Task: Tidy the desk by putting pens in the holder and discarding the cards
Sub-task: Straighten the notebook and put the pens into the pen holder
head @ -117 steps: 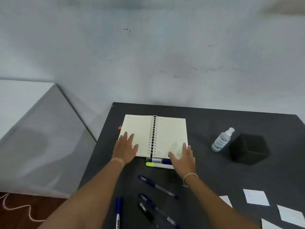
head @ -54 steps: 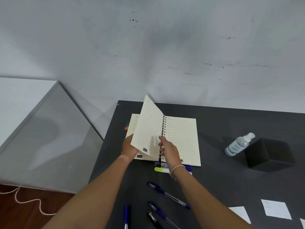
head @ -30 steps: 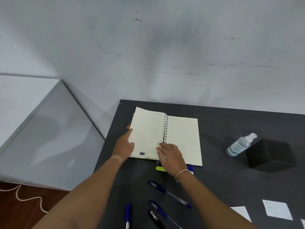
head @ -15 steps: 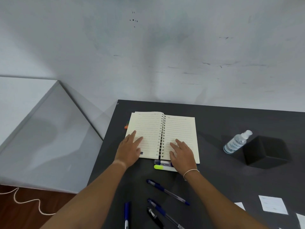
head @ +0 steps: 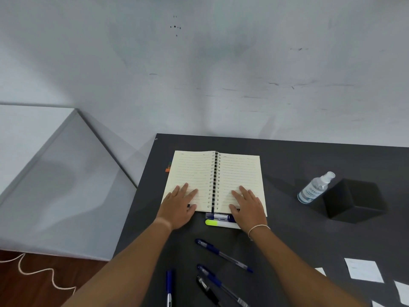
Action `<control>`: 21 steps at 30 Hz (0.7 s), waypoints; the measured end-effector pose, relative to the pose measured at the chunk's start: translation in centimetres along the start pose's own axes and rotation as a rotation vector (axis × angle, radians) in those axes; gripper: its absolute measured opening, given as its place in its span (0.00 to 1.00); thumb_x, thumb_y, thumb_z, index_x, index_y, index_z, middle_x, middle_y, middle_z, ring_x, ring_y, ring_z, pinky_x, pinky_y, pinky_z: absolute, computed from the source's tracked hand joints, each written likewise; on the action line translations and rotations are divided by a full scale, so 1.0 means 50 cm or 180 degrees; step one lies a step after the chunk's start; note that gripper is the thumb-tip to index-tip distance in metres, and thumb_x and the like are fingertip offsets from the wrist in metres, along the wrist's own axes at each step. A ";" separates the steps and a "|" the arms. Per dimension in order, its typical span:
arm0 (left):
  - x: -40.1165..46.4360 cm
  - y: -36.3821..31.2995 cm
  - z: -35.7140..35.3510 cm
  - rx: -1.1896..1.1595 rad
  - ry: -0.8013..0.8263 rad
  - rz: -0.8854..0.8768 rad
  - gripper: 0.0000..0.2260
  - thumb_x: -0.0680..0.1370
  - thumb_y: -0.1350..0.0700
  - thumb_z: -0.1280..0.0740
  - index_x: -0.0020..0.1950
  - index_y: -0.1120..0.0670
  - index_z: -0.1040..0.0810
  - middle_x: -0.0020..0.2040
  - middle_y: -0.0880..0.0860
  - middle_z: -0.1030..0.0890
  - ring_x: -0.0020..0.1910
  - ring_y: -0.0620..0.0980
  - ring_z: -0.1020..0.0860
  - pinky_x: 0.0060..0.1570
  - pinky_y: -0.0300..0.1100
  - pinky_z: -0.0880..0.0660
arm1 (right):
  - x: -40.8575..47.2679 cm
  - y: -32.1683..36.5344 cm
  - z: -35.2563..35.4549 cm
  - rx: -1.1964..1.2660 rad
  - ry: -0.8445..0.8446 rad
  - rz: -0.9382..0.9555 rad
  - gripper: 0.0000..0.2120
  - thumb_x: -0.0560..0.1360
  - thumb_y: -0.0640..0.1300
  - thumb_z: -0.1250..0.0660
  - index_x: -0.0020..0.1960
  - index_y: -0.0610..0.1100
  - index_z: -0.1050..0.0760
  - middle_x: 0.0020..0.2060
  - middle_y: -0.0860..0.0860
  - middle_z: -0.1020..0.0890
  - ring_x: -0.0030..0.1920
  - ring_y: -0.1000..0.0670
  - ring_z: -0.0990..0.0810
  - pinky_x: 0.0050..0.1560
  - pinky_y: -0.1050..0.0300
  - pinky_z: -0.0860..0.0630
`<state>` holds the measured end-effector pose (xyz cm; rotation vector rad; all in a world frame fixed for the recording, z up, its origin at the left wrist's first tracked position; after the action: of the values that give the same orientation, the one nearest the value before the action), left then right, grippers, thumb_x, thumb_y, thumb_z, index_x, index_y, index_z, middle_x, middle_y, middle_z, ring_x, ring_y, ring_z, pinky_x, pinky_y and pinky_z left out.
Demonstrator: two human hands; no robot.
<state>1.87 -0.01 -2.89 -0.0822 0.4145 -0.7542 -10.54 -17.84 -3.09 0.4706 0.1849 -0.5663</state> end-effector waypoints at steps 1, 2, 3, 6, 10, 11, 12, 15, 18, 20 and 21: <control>-0.001 0.001 -0.002 0.0007 0.0000 0.0010 0.24 0.81 0.47 0.47 0.76 0.45 0.48 0.79 0.52 0.51 0.77 0.55 0.51 0.76 0.50 0.49 | 0.000 0.000 0.000 0.0012 0.0000 0.0002 0.24 0.79 0.50 0.45 0.74 0.51 0.43 0.77 0.51 0.47 0.77 0.46 0.50 0.76 0.49 0.52; -0.001 0.001 -0.002 0.0016 -0.0001 0.0019 0.24 0.81 0.47 0.47 0.76 0.45 0.48 0.79 0.52 0.51 0.77 0.55 0.51 0.76 0.50 0.49 | 0.000 -0.001 0.000 0.0029 0.0005 0.0002 0.24 0.79 0.50 0.45 0.74 0.51 0.43 0.77 0.51 0.47 0.77 0.46 0.50 0.76 0.49 0.52; -0.002 0.002 -0.002 0.0021 -0.0004 0.0029 0.24 0.81 0.47 0.47 0.76 0.45 0.48 0.79 0.52 0.51 0.77 0.55 0.51 0.76 0.50 0.49 | 0.000 -0.001 0.001 0.0045 0.0015 -0.0001 0.24 0.79 0.50 0.45 0.74 0.51 0.43 0.77 0.51 0.47 0.77 0.46 0.50 0.76 0.49 0.52; -0.002 0.004 -0.001 0.0052 -0.0020 0.0027 0.24 0.81 0.47 0.47 0.76 0.45 0.48 0.79 0.52 0.50 0.77 0.55 0.50 0.76 0.51 0.48 | 0.001 -0.003 0.001 0.0037 0.0035 -0.0006 0.24 0.79 0.51 0.45 0.74 0.52 0.44 0.77 0.52 0.47 0.77 0.47 0.50 0.76 0.50 0.52; -0.003 0.006 -0.001 0.0048 0.0015 0.0033 0.24 0.81 0.47 0.48 0.76 0.45 0.48 0.79 0.51 0.51 0.77 0.55 0.50 0.76 0.50 0.48 | 0.002 -0.007 0.000 0.0041 0.0045 0.0010 0.24 0.79 0.52 0.45 0.74 0.53 0.44 0.77 0.52 0.47 0.77 0.48 0.50 0.76 0.50 0.52; -0.002 0.007 -0.001 0.0054 0.0028 0.0036 0.24 0.81 0.47 0.48 0.76 0.45 0.48 0.79 0.51 0.51 0.77 0.55 0.51 0.76 0.50 0.48 | 0.001 -0.007 -0.001 0.0040 0.0044 0.0019 0.24 0.79 0.52 0.45 0.74 0.53 0.44 0.77 0.53 0.47 0.77 0.48 0.50 0.76 0.51 0.52; -0.002 0.008 -0.001 0.0072 0.0038 0.0034 0.24 0.81 0.47 0.48 0.76 0.45 0.48 0.79 0.51 0.51 0.77 0.54 0.51 0.76 0.50 0.49 | 0.001 -0.008 -0.001 0.0038 0.0038 0.0029 0.24 0.79 0.52 0.45 0.74 0.53 0.44 0.77 0.53 0.47 0.77 0.48 0.50 0.76 0.51 0.51; -0.003 0.009 0.000 0.0122 0.0080 0.0033 0.24 0.81 0.47 0.49 0.77 0.44 0.49 0.79 0.50 0.52 0.77 0.54 0.52 0.76 0.49 0.49 | 0.002 -0.012 0.000 0.0010 0.0045 0.0042 0.24 0.79 0.52 0.45 0.74 0.53 0.44 0.77 0.53 0.47 0.77 0.49 0.50 0.76 0.51 0.51; -0.005 0.009 0.003 0.0148 0.0122 0.0056 0.24 0.81 0.47 0.48 0.77 0.44 0.50 0.79 0.50 0.53 0.78 0.53 0.52 0.76 0.49 0.48 | 0.001 -0.012 0.002 -0.0037 0.0088 0.0035 0.24 0.79 0.52 0.45 0.74 0.53 0.45 0.77 0.53 0.48 0.77 0.49 0.50 0.76 0.51 0.51; -0.003 0.007 0.006 0.0171 0.0153 0.0090 0.24 0.81 0.46 0.48 0.76 0.44 0.50 0.79 0.49 0.53 0.78 0.53 0.52 0.75 0.49 0.46 | 0.001 -0.009 0.004 -0.0054 0.0099 0.0020 0.24 0.79 0.52 0.45 0.74 0.53 0.45 0.77 0.53 0.48 0.77 0.49 0.50 0.76 0.51 0.51; -0.002 0.005 0.007 0.0183 0.0178 0.0117 0.24 0.81 0.46 0.48 0.76 0.43 0.50 0.79 0.49 0.53 0.78 0.53 0.52 0.74 0.49 0.45 | 0.001 -0.007 0.006 -0.0068 0.0109 0.0015 0.24 0.79 0.52 0.45 0.74 0.53 0.44 0.77 0.53 0.47 0.77 0.49 0.50 0.76 0.51 0.50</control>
<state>2.11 0.24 -2.59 0.0002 0.4462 -0.7329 -10.68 -18.29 -2.97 0.4602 0.2224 -0.5515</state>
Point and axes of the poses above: each hand's wrist, its own x-axis towards the middle knuckle, its own z-axis out of the back of the hand, y = z × x, the point moved 2 cm from there along x, towards the middle knuckle
